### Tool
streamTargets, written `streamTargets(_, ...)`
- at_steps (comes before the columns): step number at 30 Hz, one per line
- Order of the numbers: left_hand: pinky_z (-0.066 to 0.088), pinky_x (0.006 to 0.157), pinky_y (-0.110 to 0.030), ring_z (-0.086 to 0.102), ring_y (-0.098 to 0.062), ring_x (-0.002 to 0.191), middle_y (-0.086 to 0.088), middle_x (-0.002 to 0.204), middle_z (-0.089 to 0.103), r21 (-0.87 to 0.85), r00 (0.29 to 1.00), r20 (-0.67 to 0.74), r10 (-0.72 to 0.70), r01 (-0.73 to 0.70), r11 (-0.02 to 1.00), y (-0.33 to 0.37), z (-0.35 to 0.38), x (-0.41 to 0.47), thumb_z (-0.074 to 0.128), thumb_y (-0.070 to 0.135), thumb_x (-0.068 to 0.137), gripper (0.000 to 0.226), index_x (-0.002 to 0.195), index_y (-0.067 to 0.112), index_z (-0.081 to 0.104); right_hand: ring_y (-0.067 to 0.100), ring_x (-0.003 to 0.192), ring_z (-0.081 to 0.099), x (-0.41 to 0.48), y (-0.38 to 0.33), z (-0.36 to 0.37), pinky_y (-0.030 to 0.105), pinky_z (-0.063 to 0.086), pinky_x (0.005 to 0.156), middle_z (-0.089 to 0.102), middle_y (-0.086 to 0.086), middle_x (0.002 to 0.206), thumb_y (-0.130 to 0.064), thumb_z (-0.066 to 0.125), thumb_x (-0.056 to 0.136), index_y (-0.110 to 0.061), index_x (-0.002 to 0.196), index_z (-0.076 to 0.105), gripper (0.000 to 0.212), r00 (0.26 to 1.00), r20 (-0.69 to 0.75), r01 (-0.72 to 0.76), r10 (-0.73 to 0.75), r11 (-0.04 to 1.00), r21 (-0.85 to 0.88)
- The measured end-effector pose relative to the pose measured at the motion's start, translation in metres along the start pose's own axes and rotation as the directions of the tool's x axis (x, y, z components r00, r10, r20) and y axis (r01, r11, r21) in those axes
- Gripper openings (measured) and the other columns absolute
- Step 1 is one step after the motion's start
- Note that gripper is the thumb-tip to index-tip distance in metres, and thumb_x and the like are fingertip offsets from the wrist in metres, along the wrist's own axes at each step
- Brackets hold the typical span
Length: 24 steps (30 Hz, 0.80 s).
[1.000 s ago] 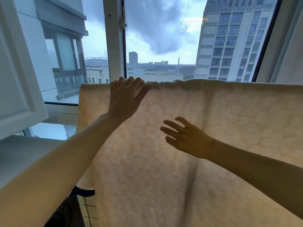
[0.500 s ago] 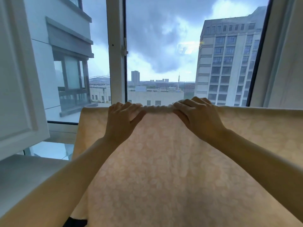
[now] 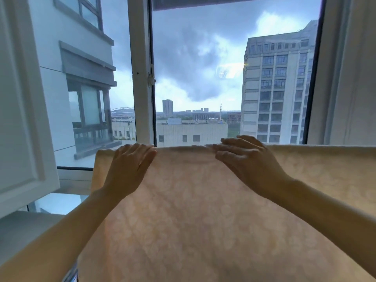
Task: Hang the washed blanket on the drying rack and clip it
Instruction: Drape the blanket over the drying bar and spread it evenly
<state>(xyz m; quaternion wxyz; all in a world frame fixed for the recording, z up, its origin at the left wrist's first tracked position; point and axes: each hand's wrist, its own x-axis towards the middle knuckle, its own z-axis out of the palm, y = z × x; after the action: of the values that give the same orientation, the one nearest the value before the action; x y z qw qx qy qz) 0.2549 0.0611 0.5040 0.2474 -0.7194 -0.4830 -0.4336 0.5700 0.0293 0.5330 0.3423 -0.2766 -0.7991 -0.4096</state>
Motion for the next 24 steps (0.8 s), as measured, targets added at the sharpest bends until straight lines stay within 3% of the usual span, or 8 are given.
streamTargets(4, 0.047, 0.094, -0.042, 0.064, -0.022, 0.096, -0.003, 0.105, 0.07, 0.024, 0.998, 0.032, -0.059, 0.058, 0.998, 0.017, -0.001, 0.009, 0.022, 0.056, 0.097, 0.061, 0.11, 0.016, 0.066, 0.012, 0.104, 0.065, 0.012, 0.014, -0.015, 0.036, 0.056, 0.083, 0.07, -0.006, 0.112, -0.035, 0.052, 0.095, -0.019, 0.105, 0.072, 0.028, 0.971, 0.022, -0.238, 0.237, 0.96, 0.148)
streamTargets(8, 0.048, 0.093, -0.037, 0.064, -0.016, 0.099, 0.0, 0.112, 0.069, -0.048, 0.997, 0.065, 0.048, -0.045, 0.998, 0.044, 0.008, 0.015, 0.026, 0.051, 0.097, 0.055, 0.119, 0.016, 0.063, 0.006, 0.09, 0.065, -0.001, 0.029, -0.016, 0.031, 0.056, 0.077, 0.071, -0.01, 0.102, -0.046, 0.042, 0.096, -0.024, 0.11, 0.069, 0.038, 0.932, 0.139, -0.352, 0.334, 0.926, 0.136)
streamTargets(12, 0.049, 0.089, -0.04, 0.065, -0.02, 0.095, 0.003, 0.114, 0.068, 0.022, 0.983, 0.058, 0.177, -0.178, 0.984, 0.073, 0.025, 0.02, 0.031, 0.047, 0.098, 0.045, 0.124, 0.022, 0.059, 0.0, 0.076, 0.066, -0.009, 0.039, -0.021, 0.029, 0.058, 0.074, 0.073, -0.013, 0.092, -0.041, 0.051, 0.092, -0.026, 0.103, 0.074, 0.029, 0.9, 0.117, -0.436, 0.42, 0.87, 0.23)
streamTargets(15, 0.05, 0.081, -0.041, 0.065, -0.021, 0.082, 0.003, 0.104, 0.071, 0.098, 0.99, -0.024, 0.137, -0.134, 0.986, 0.089, 0.035, 0.021, 0.03, 0.046, 0.1, 0.045, 0.119, 0.021, 0.063, 0.0, 0.07, 0.065, -0.012, 0.041, -0.024, 0.029, 0.057, 0.071, 0.074, -0.011, 0.085, -0.036, 0.056, 0.093, -0.025, 0.095, 0.075, 0.022, 0.885, 0.11, -0.466, 0.453, 0.859, 0.212)
streamTargets(18, 0.047, 0.077, -0.038, 0.062, -0.022, 0.076, 0.0, 0.094, 0.07, 0.159, 0.985, -0.119, 0.127, -0.108, 0.981, 0.096, 0.041, 0.018, 0.032, 0.041, 0.1, 0.044, 0.115, 0.017, 0.066, 0.01, 0.061, 0.065, -0.014, 0.041, -0.026, 0.033, 0.055, 0.061, 0.071, -0.005, 0.071, -0.04, 0.049, 0.096, -0.018, 0.085, 0.072, 0.034, 0.872, 0.075, -0.487, 0.484, 0.872, 0.041)
streamTargets(22, 0.047, 0.075, -0.038, 0.061, -0.023, 0.074, -0.002, 0.089, 0.068, 0.194, 0.986, -0.103, 0.127, -0.105, 0.975, 0.098, 0.043, 0.02, 0.03, 0.044, 0.101, 0.046, 0.111, 0.016, 0.065, 0.011, 0.055, 0.061, -0.013, 0.052, -0.036, 0.031, 0.053, 0.059, 0.068, -0.006, 0.063, -0.035, 0.054, 0.095, -0.02, 0.084, 0.073, 0.027, 0.859, -0.021, -0.511, 0.512, 0.859, 0.03)
streamTargets(24, 0.048, 0.078, -0.041, 0.062, -0.024, 0.077, -0.003, 0.09, 0.068, 0.212, 0.993, -0.073, 0.089, -0.072, 0.975, 0.102, 0.044, 0.022, 0.027, 0.047, 0.101, 0.05, 0.109, 0.015, 0.065, 0.009, 0.056, 0.061, -0.019, 0.055, -0.038, 0.031, 0.054, 0.059, 0.068, -0.006, 0.064, -0.039, 0.052, 0.096, -0.02, 0.084, 0.073, 0.031, 0.851, 0.023, -0.525, 0.525, 0.85, 0.044)
